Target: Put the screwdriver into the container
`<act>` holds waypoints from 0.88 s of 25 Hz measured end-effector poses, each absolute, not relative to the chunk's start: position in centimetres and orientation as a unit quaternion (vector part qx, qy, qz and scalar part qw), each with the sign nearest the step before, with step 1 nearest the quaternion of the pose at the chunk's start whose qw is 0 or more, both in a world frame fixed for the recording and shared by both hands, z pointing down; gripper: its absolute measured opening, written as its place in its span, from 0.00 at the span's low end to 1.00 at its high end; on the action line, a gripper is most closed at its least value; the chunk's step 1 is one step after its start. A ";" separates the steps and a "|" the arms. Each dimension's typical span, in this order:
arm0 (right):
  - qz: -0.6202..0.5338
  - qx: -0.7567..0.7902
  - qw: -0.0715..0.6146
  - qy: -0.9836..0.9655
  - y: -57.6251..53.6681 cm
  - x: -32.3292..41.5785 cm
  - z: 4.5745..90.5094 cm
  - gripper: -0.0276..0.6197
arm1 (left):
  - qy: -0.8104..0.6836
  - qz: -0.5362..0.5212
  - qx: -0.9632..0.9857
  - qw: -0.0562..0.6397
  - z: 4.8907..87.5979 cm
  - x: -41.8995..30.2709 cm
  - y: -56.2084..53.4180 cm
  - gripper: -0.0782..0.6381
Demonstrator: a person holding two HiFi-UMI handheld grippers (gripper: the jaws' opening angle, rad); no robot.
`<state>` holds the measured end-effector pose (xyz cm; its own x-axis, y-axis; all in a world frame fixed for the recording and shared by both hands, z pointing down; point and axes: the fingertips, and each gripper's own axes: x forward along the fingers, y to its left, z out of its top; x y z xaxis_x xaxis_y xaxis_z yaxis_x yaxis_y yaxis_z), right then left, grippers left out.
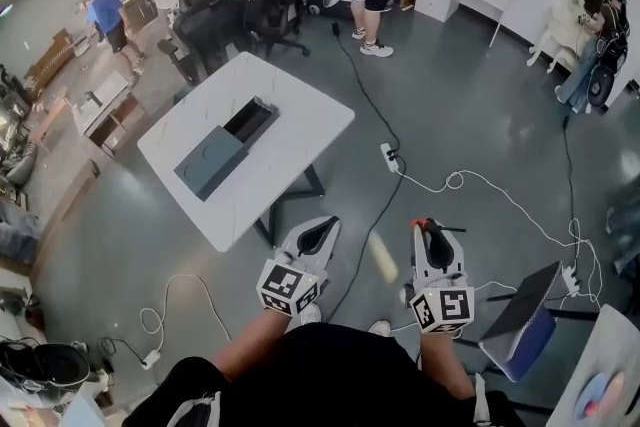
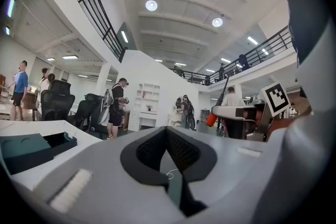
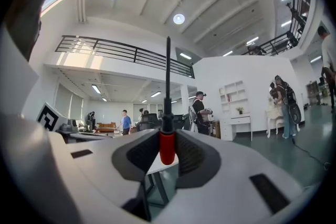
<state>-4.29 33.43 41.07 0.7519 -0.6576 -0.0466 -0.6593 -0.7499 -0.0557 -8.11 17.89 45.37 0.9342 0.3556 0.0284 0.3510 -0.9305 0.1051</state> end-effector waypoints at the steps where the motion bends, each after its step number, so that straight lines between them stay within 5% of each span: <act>1: 0.012 -0.935 0.035 0.353 33.0 -4.3 41.0 0.19 | 0.179 0.024 0.982 0.050 45.4 -8.1 17.5 0.12; 22: 0.007 -0.936 0.001 0.352 22.3 -5.0 42.4 0.19 | 0.183 0.030 0.981 0.056 47.4 -8.9 7.1 0.12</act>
